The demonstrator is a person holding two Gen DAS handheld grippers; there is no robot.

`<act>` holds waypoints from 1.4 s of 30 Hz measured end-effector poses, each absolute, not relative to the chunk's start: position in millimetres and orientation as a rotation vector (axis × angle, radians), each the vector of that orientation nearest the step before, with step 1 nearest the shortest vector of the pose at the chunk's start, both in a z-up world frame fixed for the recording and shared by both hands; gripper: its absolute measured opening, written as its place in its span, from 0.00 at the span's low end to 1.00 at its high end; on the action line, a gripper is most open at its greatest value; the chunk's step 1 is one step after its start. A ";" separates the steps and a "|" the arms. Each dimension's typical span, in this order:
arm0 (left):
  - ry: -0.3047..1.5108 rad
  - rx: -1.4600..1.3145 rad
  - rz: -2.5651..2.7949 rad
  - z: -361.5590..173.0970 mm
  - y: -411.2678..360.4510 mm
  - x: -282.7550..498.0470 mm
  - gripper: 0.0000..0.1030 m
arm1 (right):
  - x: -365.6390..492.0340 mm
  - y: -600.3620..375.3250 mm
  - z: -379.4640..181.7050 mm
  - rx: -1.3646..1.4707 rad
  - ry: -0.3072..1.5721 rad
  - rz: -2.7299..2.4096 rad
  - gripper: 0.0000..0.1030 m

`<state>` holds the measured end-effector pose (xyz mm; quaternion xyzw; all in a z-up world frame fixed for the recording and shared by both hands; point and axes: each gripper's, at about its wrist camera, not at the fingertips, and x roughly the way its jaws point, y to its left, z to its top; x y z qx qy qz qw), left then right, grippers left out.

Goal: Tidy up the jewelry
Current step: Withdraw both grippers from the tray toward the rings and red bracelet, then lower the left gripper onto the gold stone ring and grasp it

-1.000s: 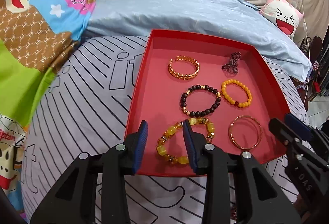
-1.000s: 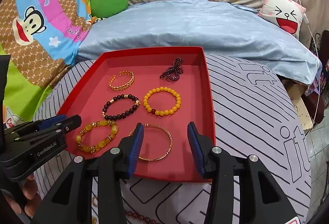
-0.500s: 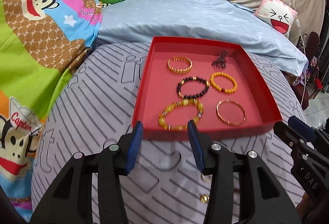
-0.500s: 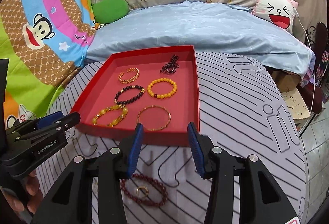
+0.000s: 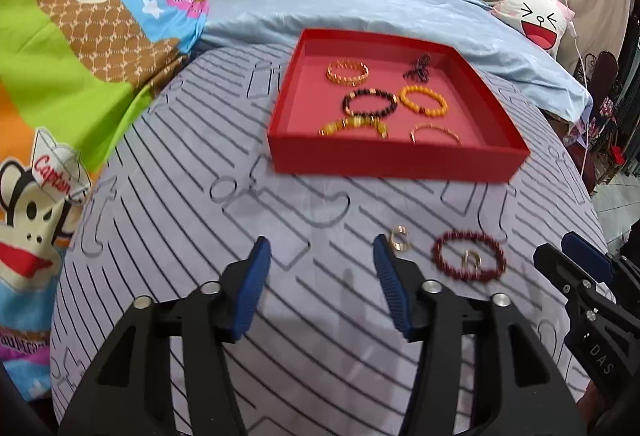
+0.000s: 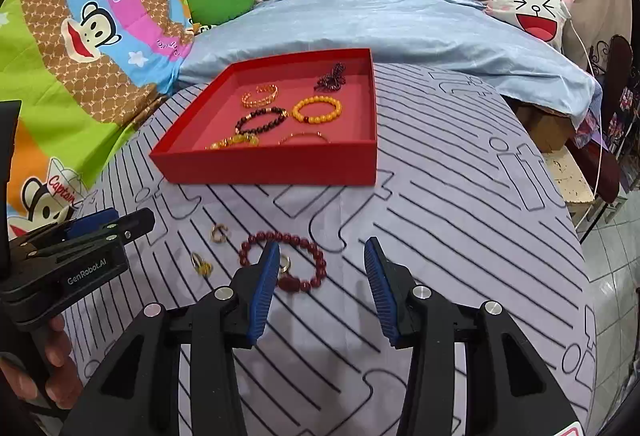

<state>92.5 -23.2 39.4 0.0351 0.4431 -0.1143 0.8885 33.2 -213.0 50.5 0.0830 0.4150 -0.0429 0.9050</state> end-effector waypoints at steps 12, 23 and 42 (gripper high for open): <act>0.987 0.065 -0.264 14.8 -36.7 73.8 0.52 | 13.4 -211.7 35.3 0.181 0.895 -0.091 0.42; 1.015 0.059 -0.267 4.7 -48.5 83.2 0.54 | 16.6 -216.1 31.9 0.192 0.901 -0.091 0.42; 1.029 0.021 -0.213 -1.1 -29.3 102.6 0.53 | 26.4 -217.7 31.6 0.198 0.903 -0.075 0.42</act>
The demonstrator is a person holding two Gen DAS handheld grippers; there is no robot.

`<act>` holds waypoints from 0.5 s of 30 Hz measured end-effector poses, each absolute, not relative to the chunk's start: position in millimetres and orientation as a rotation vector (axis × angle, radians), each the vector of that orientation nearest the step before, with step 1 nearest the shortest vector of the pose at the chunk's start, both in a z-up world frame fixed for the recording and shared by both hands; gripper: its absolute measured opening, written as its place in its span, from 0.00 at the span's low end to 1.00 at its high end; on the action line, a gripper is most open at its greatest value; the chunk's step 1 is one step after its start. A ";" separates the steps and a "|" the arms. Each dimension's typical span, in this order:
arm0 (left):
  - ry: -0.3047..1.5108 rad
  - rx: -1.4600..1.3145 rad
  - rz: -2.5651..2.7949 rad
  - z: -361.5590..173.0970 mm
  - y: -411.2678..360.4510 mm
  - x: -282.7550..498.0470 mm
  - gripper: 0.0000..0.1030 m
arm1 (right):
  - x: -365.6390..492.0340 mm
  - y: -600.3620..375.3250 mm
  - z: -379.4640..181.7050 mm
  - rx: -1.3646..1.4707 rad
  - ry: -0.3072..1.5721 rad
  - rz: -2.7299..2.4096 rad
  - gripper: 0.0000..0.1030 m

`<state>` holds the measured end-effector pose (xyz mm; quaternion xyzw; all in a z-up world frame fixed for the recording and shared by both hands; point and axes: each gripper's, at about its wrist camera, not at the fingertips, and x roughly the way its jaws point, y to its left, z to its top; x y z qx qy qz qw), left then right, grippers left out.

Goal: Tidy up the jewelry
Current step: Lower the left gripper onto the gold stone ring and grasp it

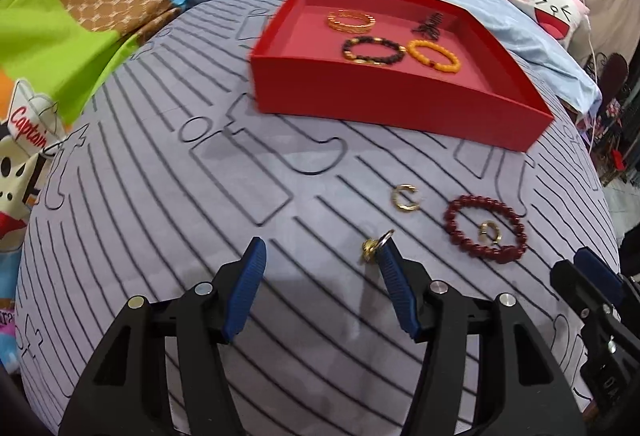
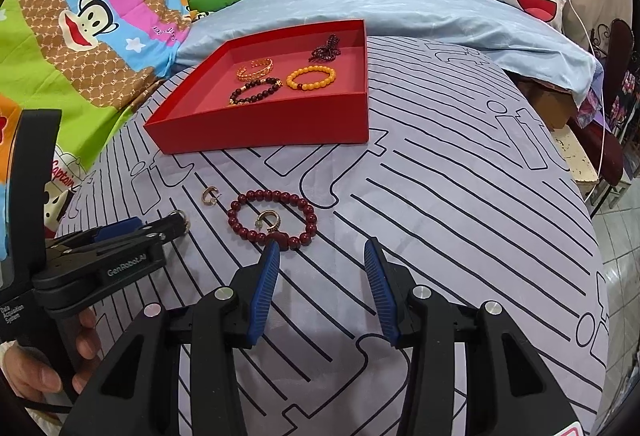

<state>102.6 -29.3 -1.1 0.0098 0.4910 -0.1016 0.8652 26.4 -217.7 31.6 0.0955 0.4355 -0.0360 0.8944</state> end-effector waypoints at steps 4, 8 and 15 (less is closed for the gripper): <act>1.028 0.019 -0.190 -1.9 -19.9 103.4 0.53 | 28.5 -214.5 30.0 0.196 0.907 -0.067 0.42; 1.023 0.015 -0.201 -1.6 -20.5 104.3 0.53 | 29.4 -210.2 28.8 0.192 0.911 -0.058 0.42; 1.012 0.020 -0.260 -0.6 -33.3 109.2 0.39 | 31.1 -207.0 28.3 0.186 0.913 -0.051 0.42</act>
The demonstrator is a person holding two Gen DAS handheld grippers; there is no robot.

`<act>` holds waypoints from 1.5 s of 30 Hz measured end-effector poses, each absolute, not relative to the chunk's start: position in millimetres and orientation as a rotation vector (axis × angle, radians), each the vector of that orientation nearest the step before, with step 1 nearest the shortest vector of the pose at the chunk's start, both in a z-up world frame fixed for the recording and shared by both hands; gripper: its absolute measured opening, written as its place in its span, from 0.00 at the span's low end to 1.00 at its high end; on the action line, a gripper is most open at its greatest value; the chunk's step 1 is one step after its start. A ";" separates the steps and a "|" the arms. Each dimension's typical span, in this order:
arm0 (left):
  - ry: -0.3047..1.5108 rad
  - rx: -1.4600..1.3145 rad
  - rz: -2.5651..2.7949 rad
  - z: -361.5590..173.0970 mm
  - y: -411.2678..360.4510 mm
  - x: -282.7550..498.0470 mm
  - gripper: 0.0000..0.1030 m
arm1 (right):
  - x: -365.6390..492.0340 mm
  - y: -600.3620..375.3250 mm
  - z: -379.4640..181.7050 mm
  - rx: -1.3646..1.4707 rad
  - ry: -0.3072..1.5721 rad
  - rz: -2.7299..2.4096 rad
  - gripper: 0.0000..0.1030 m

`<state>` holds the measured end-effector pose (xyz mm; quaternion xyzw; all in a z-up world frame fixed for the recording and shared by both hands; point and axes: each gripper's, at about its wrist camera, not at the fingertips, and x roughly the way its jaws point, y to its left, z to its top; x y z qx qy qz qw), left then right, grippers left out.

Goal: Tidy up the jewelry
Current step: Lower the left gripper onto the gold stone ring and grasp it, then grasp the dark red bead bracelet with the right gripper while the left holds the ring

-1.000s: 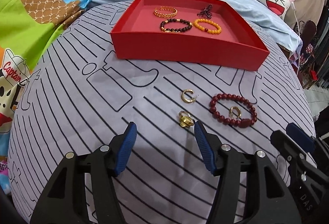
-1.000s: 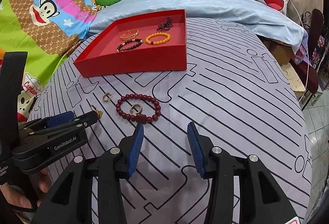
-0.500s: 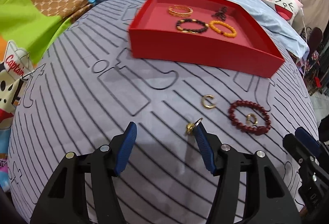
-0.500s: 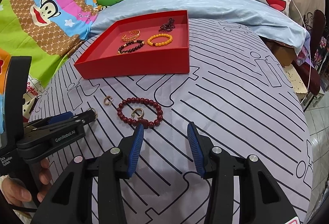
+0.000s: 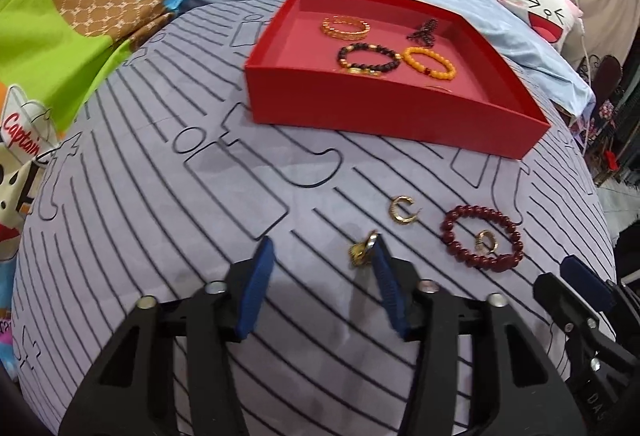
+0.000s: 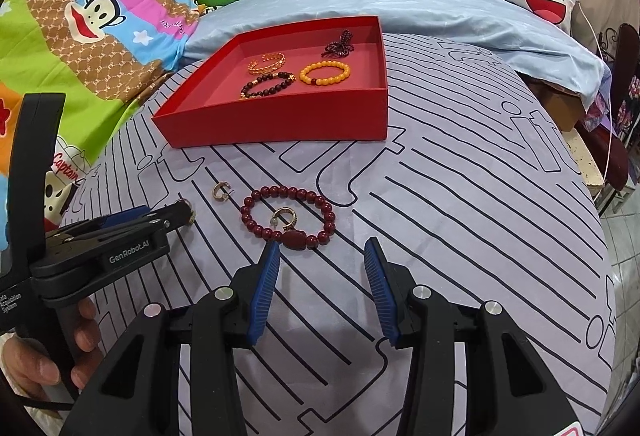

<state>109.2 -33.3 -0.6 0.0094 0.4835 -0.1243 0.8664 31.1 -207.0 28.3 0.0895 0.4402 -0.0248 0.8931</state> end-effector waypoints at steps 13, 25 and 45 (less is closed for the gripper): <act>1.004 -0.002 -0.331 5.4 -38.2 107.7 0.07 | 35.9 -207.0 25.1 0.196 0.917 -0.048 0.41; 1.015 -0.013 -0.312 9.3 -29.5 103.1 0.07 | 52.2 -210.7 18.3 0.202 0.937 -0.060 0.23; 1.007 0.027 -0.282 13.1 -29.3 100.2 0.07 | 59.2 -204.0 28.7 0.172 0.908 -0.054 0.07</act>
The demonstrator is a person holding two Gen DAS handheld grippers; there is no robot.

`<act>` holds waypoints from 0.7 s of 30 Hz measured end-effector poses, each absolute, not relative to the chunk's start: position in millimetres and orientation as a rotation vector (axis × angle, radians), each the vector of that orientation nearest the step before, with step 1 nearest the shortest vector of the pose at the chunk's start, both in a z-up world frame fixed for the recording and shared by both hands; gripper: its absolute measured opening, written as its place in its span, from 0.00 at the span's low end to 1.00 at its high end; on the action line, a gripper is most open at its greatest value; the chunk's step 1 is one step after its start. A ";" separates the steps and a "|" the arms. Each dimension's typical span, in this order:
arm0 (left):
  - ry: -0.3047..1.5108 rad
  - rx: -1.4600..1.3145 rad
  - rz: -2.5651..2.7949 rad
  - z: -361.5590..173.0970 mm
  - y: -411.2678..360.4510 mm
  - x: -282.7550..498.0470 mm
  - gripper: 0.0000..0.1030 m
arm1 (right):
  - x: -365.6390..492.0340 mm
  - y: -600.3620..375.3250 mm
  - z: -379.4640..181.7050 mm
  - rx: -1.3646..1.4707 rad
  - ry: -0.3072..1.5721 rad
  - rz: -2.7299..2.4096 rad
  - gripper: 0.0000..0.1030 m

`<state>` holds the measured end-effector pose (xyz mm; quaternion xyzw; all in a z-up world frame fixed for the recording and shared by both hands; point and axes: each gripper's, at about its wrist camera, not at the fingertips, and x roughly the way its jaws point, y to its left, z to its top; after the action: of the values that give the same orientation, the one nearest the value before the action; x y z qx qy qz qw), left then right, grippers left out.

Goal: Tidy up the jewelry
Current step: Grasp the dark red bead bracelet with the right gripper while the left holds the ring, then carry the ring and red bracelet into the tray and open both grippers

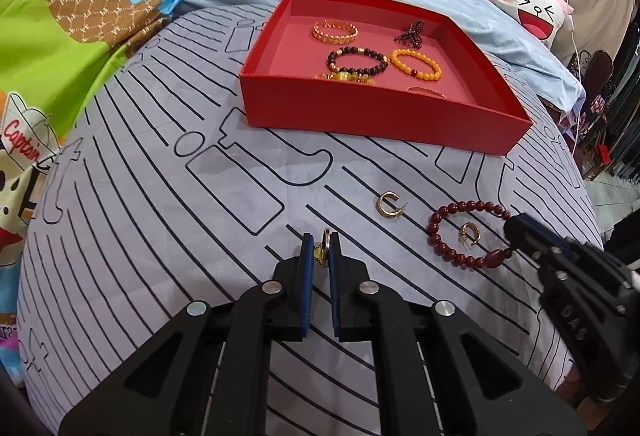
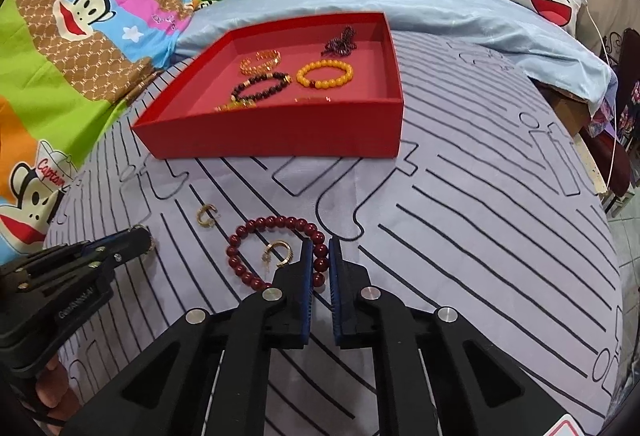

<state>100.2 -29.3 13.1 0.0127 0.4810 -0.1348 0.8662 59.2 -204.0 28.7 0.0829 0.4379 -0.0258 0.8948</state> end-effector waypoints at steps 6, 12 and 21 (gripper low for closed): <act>0.980 0.044 -0.276 28.2 -30.4 92.7 0.07 | 53.2 -195.3 62.9 0.164 0.838 -0.018 0.07; 0.951 0.064 -0.273 47.3 -30.4 85.1 0.07 | 44.3 -190.2 91.6 0.158 0.782 -0.001 0.07; 0.920 0.081 -0.279 73.9 -29.6 83.7 0.07 | 43.0 -196.2 116.3 0.154 0.738 -0.004 0.07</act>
<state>83.7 -29.6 73.9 0.0389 0.4425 -0.1340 0.8858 43.0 -196.2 116.3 0.0750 0.3605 -0.0021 0.9297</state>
